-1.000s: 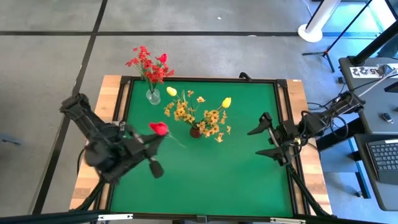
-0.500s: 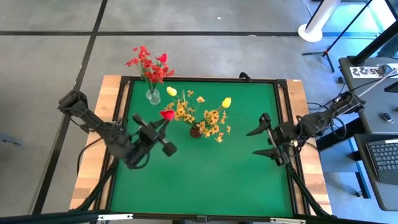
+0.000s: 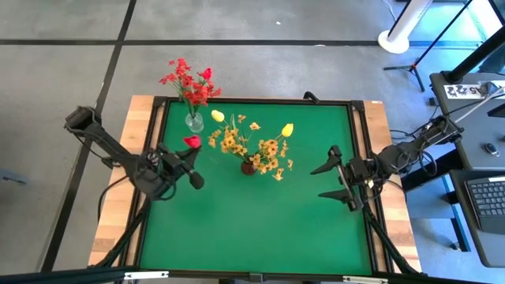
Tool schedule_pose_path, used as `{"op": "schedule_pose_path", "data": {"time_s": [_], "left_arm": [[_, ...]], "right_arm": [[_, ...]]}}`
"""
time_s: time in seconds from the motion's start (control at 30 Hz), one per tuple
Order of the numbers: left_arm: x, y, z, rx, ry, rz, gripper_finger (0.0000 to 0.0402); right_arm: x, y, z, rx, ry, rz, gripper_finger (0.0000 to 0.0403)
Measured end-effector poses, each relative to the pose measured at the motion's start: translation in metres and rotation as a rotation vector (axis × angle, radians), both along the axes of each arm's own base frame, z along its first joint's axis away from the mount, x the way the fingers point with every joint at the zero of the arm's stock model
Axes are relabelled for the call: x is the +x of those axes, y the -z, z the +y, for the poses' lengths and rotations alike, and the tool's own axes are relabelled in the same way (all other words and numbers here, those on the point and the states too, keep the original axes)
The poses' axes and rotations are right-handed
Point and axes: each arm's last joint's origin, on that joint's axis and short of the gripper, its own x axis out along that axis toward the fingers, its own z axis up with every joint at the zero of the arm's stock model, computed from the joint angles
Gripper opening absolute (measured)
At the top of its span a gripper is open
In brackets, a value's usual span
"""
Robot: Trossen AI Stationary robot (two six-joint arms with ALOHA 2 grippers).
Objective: Sort flowers into vase by color
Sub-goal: Put the red tulip into the transparent flower vase
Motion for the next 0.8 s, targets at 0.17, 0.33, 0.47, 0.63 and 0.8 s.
{"op": "schedule_pose_path", "data": {"time_s": [0.17,0.33,0.47,0.63,0.8], "left_arm": [[-0.019,0.018,0.026,-0.021,-0.058,-0.03,0.0],[-0.028,0.011,0.051,0.003,-0.173,0.005,0.0],[-0.033,0.002,0.068,0.034,-0.267,0.062,0.0],[-0.043,-0.011,0.081,0.018,-0.336,0.036,0.0],[-0.052,-0.026,0.089,0.026,-0.333,-0.017,0.0]], "right_arm": [[0.0,0.0,0.0,-0.006,0.001,-0.002,0.0301],[0.0,0.0,-0.002,-0.038,0.058,-0.01,0.0301],[0.001,0.0,-0.003,-0.057,0.104,-0.013,0.0301],[0.001,0.0,-0.004,-0.065,0.131,-0.014,0.0301],[0.001,0.0,-0.004,-0.066,0.135,-0.014,0.0301]]}}
